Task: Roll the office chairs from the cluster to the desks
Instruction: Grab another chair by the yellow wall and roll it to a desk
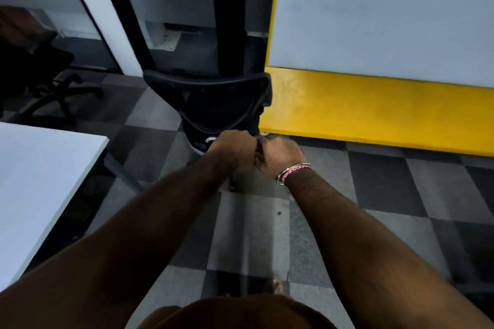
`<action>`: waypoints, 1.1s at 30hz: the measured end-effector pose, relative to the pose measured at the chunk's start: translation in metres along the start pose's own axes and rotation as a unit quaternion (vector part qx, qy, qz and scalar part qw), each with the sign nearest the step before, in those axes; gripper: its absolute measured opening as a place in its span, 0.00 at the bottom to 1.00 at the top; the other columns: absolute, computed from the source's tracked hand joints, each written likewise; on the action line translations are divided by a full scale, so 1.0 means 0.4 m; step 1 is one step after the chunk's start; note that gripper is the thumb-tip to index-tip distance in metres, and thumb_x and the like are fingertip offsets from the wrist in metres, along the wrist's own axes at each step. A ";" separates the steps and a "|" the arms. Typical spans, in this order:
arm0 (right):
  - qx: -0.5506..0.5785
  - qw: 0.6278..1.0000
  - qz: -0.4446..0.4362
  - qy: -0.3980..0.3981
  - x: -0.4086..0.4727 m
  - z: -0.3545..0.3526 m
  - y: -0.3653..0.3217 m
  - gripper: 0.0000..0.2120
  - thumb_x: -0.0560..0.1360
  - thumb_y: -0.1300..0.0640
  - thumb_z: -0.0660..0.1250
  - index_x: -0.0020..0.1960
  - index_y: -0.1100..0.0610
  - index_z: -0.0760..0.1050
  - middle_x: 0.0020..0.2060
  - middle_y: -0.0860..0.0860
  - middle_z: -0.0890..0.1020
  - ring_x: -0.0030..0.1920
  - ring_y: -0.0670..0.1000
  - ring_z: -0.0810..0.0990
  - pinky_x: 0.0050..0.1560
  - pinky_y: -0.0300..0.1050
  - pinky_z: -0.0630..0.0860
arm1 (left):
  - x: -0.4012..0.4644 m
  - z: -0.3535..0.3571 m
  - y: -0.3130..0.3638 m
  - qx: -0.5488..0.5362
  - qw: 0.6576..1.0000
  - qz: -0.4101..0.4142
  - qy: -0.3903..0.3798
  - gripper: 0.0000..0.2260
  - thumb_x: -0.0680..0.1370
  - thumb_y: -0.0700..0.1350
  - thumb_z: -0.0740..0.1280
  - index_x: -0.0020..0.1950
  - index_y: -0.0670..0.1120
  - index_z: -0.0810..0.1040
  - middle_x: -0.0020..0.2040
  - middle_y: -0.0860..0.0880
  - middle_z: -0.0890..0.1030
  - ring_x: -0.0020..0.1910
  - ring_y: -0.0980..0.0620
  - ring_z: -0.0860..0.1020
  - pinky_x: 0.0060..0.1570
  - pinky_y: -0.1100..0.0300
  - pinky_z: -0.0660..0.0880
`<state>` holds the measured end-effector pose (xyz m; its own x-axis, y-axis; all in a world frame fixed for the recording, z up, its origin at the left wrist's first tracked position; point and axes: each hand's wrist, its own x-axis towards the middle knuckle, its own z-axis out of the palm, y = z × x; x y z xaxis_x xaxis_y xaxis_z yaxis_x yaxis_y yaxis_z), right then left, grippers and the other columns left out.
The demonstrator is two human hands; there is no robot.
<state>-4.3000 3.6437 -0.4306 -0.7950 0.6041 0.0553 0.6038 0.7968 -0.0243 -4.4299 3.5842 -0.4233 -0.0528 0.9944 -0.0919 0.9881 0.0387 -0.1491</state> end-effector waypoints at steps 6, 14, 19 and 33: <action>0.016 0.998 -0.067 0.001 0.264 0.025 -0.057 0.14 0.75 0.48 0.65 0.55 0.55 0.77 0.50 0.54 0.82 0.51 0.58 0.80 0.42 0.48 0.71 | 0.081 0.022 -0.209 -0.017 0.997 -0.068 -0.022 0.15 0.81 0.59 0.66 0.56 0.48 0.82 0.54 0.48 0.84 0.53 0.44 0.83 0.49 0.53 0.78; 0.048 0.989 -0.136 0.032 0.646 0.067 -0.039 0.15 0.73 0.47 0.67 0.53 0.56 0.77 0.49 0.54 0.82 0.50 0.59 0.81 0.43 0.49 0.74 | 0.293 0.030 -0.462 -0.075 0.981 -0.170 -0.052 0.07 0.81 0.51 0.68 0.51 0.48 0.81 0.46 0.50 0.83 0.42 0.51 0.81 0.47 0.53 0.80; 0.049 0.985 -0.161 0.037 0.814 0.106 -0.015 0.12 0.71 0.52 0.69 0.51 0.57 0.77 0.46 0.55 0.82 0.48 0.59 0.79 0.42 0.50 0.75 | 0.391 0.058 -0.558 -0.076 0.982 -0.172 -0.027 0.05 0.81 0.47 0.67 0.53 0.47 0.79 0.50 0.48 0.81 0.47 0.49 0.81 0.45 0.55 0.75; 0.023 0.995 -0.101 -0.003 1.015 0.275 -0.079 0.13 0.70 0.45 0.67 0.47 0.54 0.78 0.41 0.51 0.82 0.42 0.55 0.81 0.36 0.46 0.73 | 0.525 0.208 -0.784 -0.128 0.985 -0.103 -0.050 0.15 0.74 0.53 0.72 0.57 0.49 0.78 0.56 0.51 0.74 0.52 0.47 0.78 0.48 0.52 0.77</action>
<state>-4.6486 3.8652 -0.5173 -0.9006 0.4309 0.0568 0.4279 0.9020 -0.0581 -4.7628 3.7724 -0.4779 -0.2578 0.9486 -0.1837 0.9581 0.2756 0.0782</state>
